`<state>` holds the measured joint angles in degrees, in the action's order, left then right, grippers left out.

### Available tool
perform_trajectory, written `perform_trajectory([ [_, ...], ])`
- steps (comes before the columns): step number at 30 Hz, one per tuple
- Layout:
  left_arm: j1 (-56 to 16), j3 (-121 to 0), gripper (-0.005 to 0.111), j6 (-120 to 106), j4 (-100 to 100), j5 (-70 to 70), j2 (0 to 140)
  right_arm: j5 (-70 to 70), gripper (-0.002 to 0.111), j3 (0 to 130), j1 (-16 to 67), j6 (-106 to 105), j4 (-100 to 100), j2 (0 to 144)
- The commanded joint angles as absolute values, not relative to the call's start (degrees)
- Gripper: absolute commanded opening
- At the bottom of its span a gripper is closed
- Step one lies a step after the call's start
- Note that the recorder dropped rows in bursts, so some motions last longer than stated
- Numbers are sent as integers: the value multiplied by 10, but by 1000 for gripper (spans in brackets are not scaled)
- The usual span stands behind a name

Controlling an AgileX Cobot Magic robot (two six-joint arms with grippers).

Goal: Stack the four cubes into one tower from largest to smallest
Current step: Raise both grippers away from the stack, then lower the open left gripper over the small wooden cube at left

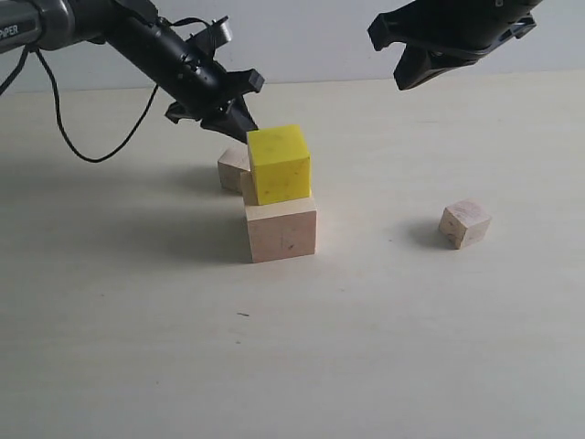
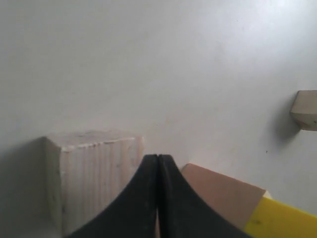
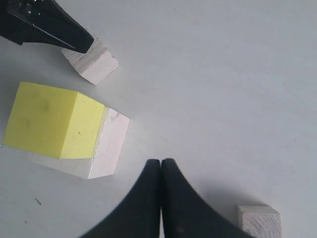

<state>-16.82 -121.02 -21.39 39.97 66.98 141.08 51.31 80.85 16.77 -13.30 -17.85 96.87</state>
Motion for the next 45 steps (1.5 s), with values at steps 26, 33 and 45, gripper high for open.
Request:
perform_trajectory([
  [26,-109,-1200,0,-119,242,700,1406,506,0,809,168,-139,-163,969],
  [33,-109,-1197,0,-144,258,700,1359,504,0,809,168,-139,-163,969],
  [45,-126,-1197,70,-240,239,690,1322,514,0,809,168,-139,-163,969],
])
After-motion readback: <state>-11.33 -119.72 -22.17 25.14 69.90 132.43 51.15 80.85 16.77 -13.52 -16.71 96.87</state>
